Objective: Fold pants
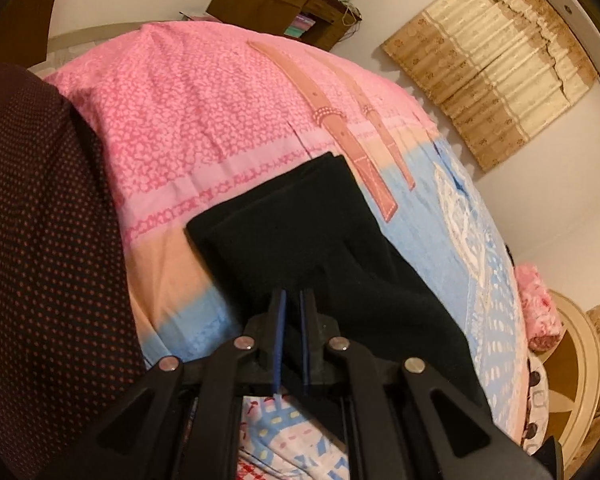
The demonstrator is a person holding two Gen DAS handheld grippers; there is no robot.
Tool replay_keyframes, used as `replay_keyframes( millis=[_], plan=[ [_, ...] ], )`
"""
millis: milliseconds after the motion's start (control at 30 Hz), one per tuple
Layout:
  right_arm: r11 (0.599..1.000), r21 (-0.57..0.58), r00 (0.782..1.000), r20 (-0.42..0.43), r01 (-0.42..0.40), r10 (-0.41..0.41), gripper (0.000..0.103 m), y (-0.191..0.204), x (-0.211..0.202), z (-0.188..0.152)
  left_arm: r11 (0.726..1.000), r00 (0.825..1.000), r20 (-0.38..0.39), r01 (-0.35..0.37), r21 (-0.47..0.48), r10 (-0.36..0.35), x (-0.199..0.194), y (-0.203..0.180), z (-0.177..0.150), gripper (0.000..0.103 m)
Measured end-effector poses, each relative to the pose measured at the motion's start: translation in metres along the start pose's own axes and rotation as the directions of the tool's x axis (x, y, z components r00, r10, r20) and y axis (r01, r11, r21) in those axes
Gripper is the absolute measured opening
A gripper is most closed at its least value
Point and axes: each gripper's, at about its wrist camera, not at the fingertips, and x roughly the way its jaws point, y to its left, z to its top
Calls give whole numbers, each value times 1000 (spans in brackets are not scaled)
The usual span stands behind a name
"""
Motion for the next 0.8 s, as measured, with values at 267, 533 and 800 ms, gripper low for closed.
replay_keyframes(
  millis=[267,533,800],
  plan=[
    [969,-193,988,19,152,-152,70,12,9,-5,996,992,86,-91,10,90,-14,0,4,14],
    [911,-283,953,41,299,-300,65,20,25,-5,998,998,-15,-57,-17,56,2,6,-3,16],
    [910,-258,944,40,325,-326,26,14,37,4,999,999,-30,-22,-44,21,1,7,-11,16]
  ],
)
